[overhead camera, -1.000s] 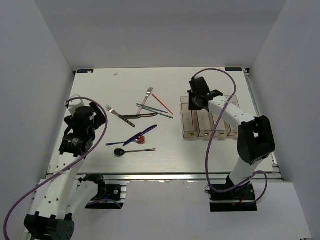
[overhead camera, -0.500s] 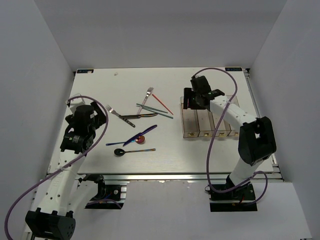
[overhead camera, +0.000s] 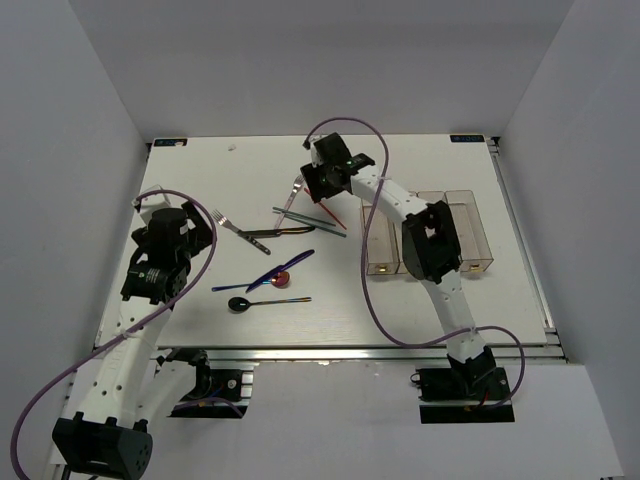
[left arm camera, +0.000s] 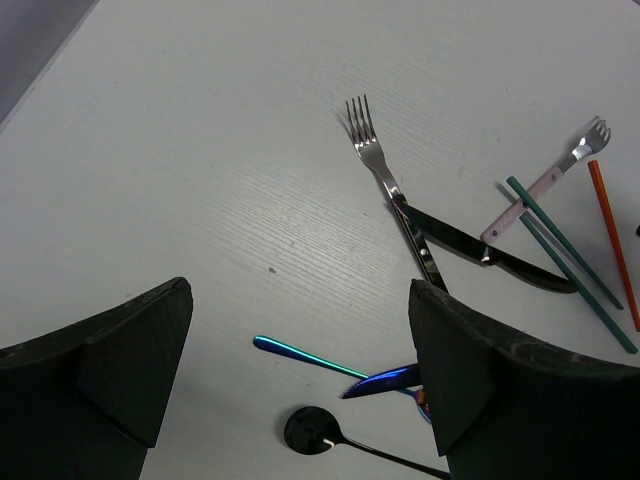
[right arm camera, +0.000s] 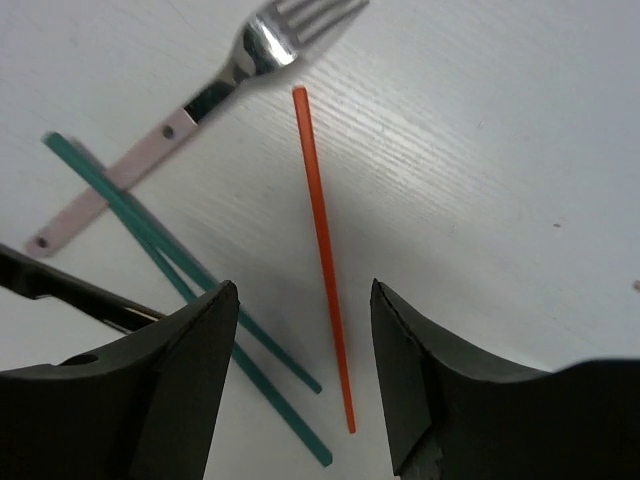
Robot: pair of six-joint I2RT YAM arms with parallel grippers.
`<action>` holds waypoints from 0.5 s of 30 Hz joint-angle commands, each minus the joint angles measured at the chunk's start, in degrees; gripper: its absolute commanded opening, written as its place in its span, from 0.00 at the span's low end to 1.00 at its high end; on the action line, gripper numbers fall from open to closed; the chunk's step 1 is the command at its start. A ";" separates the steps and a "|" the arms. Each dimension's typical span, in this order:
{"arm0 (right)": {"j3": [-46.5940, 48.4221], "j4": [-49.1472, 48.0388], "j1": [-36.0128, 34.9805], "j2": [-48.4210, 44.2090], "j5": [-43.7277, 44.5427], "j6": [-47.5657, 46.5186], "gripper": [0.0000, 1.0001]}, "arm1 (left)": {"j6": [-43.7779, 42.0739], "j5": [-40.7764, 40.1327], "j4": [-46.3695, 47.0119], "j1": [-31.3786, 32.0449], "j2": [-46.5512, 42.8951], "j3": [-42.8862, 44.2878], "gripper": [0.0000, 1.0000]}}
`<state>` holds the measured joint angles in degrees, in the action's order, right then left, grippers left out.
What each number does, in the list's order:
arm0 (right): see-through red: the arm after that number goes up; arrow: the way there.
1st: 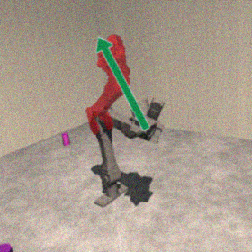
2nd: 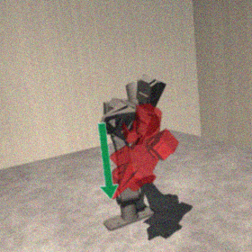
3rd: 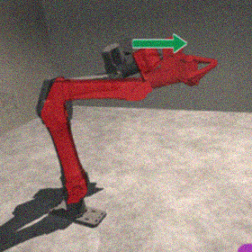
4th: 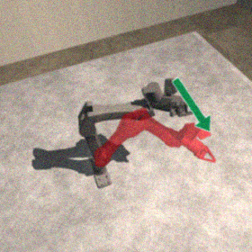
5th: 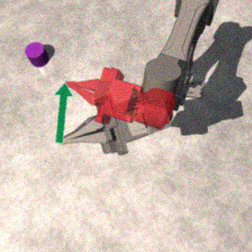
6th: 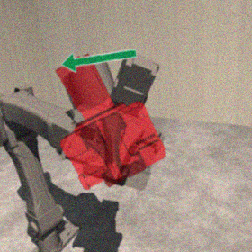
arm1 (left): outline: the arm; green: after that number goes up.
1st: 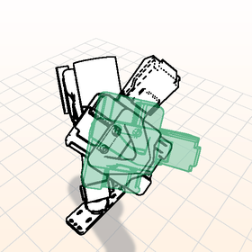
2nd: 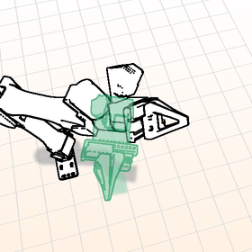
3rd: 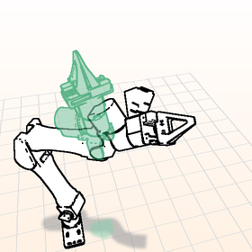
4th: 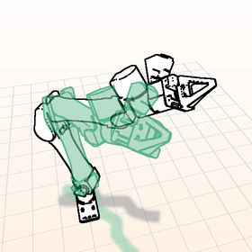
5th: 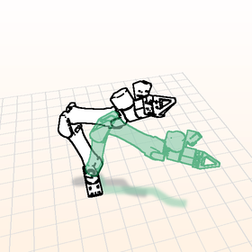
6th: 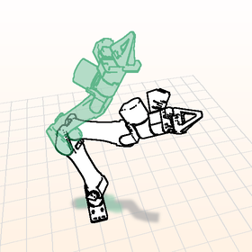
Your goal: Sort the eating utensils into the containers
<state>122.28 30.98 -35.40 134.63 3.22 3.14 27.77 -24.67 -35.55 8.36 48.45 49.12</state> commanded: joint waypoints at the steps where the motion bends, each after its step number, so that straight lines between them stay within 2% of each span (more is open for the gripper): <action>1: 2.18 2.51 0.59 1.51 0.20 -4.98 0.61 | -0.70 1.46 0.57 -0.36 -0.19 -0.52 0.98; 7: 3.75 2.06 0.42 7.30 -0.50 -5.51 0.58 | -0.79 1.99 0.83 -0.28 -0.37 -0.52 0.98; 9: 2.80 1.10 0.42 7.93 -0.59 -5.51 0.53 | -0.87 2.16 0.83 -0.27 -0.46 -0.61 0.98; 10: 1.83 0.84 0.50 8.10 -0.67 -5.42 0.49 | -0.87 2.34 0.83 -0.27 -0.46 -0.61 0.98; 11: 1.47 0.57 0.50 8.19 -0.59 -5.25 0.37 | -0.87 2.43 0.92 -0.27 -0.63 -0.61 0.98; 12: 1.12 0.14 0.42 8.19 -0.41 -5.07 0.31 | -0.87 2.43 0.92 -0.36 -0.81 -0.69 0.98; 13: 0.68 0.13 0.50 8.11 -0.41 -5.07 0.21 | -0.87 2.43 0.92 -0.28 -0.90 -0.70 0.98; 15: 0.51 0.39 0.42 7.93 0.72 -4.81 0.10 | -0.87 2.60 1.01 -0.36 -0.98 -0.70 0.98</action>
<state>123.11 31.90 -34.92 141.91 3.05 -1.67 27.42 -22.98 -35.48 8.36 48.42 49.10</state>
